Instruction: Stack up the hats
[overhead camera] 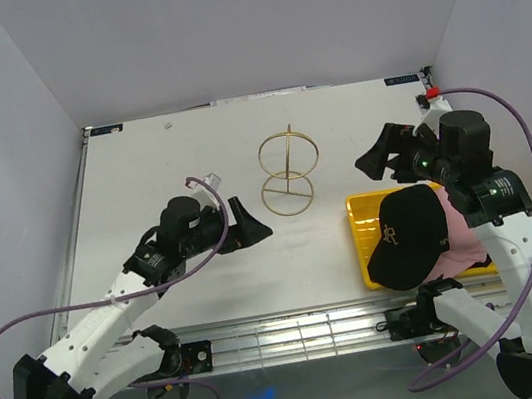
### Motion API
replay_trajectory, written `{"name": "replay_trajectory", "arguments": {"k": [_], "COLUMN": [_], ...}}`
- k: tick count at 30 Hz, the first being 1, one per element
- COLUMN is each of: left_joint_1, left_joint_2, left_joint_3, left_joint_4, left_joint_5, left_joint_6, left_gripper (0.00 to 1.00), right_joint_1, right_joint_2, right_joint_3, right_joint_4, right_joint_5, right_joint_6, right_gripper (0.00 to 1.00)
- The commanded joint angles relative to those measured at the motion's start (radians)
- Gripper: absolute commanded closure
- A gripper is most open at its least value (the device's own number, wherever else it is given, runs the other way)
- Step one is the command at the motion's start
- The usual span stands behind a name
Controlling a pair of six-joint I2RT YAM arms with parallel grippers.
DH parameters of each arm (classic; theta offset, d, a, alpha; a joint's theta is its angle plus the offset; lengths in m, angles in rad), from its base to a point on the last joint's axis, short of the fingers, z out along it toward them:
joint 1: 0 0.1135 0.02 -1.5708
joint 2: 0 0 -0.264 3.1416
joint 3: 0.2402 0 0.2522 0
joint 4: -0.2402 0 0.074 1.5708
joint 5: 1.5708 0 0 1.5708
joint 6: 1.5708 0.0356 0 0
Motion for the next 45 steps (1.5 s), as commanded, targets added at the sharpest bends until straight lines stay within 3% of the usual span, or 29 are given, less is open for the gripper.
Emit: {"name": "replay_trajectory", "arguments": {"k": [1, 5, 11, 15, 23, 33, 39, 45], "left_joint_1": [-0.115, -0.319, -0.444, -0.487, -0.537, -0.557, -0.560, -0.560], "left_joint_2": [0.054, 0.203, 0.505, 0.676, 0.944, 1.033, 1.058, 1.076], "left_joint_3": [0.021, 0.100, 0.339, 0.485, 0.711, 0.777, 0.788, 0.805], "left_joint_4": [0.120, 0.215, 0.302, 0.367, 0.430, 0.461, 0.468, 0.461], "left_joint_5": [-0.097, -0.210, -0.298, -0.364, -0.339, -0.264, -0.241, -0.231], "left_joint_6": [-0.075, -0.095, -0.045, -0.008, 0.055, 0.081, 0.073, 0.072], "left_gripper": [0.08, 0.09, 0.06, 0.05, 0.04, 0.05, 0.14, 0.39], "right_joint_1": [-0.001, -0.001, -0.001, -0.001, -0.001, -0.001, -0.001, -0.001], "right_joint_2": [-0.001, 0.007, 0.015, -0.007, -0.024, -0.033, -0.037, -0.041], "right_joint_3": [0.060, 0.107, 0.187, 0.226, 0.250, 0.229, 0.212, 0.192], "right_joint_4": [-0.020, -0.049, -0.093, -0.101, -0.113, -0.124, -0.116, -0.112], "right_joint_5": [0.008, 0.037, 0.045, 0.048, 0.023, 0.028, 0.028, 0.027], "right_joint_6": [-0.007, -0.008, -0.002, 0.019, 0.055, 0.036, 0.035, 0.035], "right_gripper": [0.10, 0.10, 0.10, 0.09, 0.09, 0.09, 0.09, 0.09]}}
